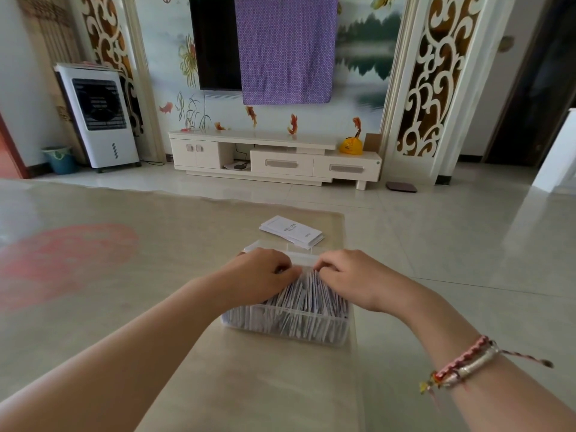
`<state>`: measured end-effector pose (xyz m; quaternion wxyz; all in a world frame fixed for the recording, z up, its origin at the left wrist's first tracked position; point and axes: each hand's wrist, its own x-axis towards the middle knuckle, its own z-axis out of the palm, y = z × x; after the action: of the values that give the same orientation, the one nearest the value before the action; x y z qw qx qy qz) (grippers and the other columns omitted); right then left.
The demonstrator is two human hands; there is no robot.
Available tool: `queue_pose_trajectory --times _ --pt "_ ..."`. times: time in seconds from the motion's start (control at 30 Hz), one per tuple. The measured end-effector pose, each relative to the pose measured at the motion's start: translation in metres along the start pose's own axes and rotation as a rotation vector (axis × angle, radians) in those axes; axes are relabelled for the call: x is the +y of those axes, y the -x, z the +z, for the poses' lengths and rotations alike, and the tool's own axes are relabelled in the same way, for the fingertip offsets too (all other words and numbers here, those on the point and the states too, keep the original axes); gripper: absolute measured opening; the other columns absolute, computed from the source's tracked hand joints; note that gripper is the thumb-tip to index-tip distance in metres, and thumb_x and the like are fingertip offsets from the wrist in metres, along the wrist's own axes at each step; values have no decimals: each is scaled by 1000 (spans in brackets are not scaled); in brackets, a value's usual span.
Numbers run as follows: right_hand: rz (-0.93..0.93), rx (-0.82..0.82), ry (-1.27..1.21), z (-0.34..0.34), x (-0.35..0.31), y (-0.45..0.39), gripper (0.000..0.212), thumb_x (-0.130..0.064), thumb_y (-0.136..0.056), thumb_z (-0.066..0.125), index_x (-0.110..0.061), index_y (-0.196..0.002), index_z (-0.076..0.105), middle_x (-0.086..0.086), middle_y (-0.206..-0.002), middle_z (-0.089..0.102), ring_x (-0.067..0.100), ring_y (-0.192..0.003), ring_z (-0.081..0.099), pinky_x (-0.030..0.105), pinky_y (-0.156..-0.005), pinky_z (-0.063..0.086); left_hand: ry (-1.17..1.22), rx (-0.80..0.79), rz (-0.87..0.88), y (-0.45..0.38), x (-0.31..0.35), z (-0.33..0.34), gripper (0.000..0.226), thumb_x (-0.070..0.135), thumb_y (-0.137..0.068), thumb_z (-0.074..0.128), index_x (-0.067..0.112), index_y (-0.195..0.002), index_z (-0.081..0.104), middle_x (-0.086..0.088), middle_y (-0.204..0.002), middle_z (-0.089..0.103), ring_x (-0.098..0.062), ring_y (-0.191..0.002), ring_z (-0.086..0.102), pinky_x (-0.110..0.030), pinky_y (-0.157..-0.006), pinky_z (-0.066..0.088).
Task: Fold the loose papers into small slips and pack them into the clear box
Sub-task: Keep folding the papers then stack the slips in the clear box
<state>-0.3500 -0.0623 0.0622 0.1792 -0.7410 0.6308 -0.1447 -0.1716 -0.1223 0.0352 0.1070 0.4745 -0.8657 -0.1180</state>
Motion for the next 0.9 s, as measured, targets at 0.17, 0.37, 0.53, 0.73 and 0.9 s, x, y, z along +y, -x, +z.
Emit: queue_pose_trajectory --times 0.17,0.37,0.53,0.73,0.9 --pt "-4 -6 1 4 1 -1 31 -39 -96 38 -20 -92 62 -2 -86 64 19 -80 60 39 -76 48 167 -20 16 1 4 0 36 55 -94 42 28 -97 66 13 -78 62 -5 -64 53 -27 -70 47" --pt "5 12 -73 -2 6 -2 37 -31 -97 34 -7 -87 60 8 -86 66 29 -81 61 40 -76 49 157 -91 -18 -2 9 -3 36 53 -95 43 24 -93 64 12 -72 57 -5 -59 52 -21 -61 40" --pt "-33 242 58 -4 5 4 43 -38 -98 28 -13 -93 63 6 -88 62 23 -81 58 37 -71 48 230 -215 -27 -4 23 -9 32 54 -96 42 29 -98 63 11 -62 46 1 -38 38 -11 -42 33" --pt "-11 221 231 -7 5 1 48 -29 -100 20 -13 -89 64 3 -84 65 20 -97 46 37 -94 33 189 -255 -52 -9 31 -11 28 53 -94 47 29 -85 59 10 -64 49 -3 -48 41 -18 -49 34" --pt "23 131 -26 -8 7 -3 44 -32 -99 25 -18 -88 66 -6 -82 72 13 -90 61 40 -97 39 192 -220 -64 -7 27 -12 30 57 -93 44 31 -88 60 12 -68 53 -4 -54 47 -19 -55 39"
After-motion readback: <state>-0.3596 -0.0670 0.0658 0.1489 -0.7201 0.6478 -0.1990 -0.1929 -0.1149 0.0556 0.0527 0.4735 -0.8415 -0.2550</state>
